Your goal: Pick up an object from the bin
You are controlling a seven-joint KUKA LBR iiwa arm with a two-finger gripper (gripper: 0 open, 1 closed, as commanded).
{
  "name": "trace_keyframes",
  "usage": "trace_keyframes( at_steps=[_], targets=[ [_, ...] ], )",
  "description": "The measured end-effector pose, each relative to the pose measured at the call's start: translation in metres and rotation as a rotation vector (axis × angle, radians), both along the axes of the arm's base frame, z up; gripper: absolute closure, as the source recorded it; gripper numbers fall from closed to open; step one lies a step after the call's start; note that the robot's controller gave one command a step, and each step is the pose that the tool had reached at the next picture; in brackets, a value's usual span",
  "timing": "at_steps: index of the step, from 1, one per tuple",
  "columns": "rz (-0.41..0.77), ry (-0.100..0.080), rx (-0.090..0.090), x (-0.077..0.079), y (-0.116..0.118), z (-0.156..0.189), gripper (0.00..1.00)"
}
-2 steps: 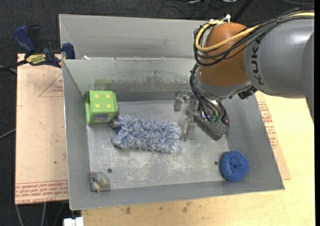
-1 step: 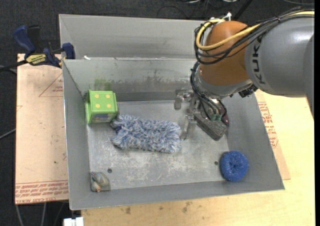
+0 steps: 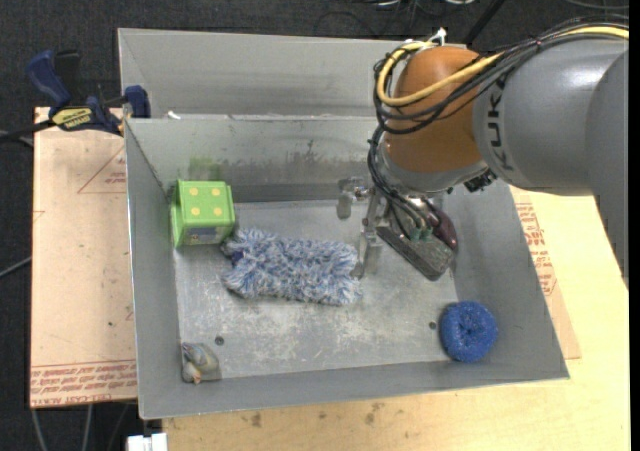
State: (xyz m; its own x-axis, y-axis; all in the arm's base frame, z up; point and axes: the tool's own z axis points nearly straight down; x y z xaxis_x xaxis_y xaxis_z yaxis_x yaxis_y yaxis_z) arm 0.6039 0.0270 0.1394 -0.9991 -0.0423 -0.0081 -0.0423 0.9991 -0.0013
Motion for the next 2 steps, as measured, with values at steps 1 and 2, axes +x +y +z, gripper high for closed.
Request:
trace_keyframes(
  at_steps=[1,2],
  targets=[
    [0.051,0.004,0.002,-0.013,0.025,-0.062,0.00],
    [0.065,0.007,0.002,-0.019,0.046,-0.069,1.00]
  ],
)
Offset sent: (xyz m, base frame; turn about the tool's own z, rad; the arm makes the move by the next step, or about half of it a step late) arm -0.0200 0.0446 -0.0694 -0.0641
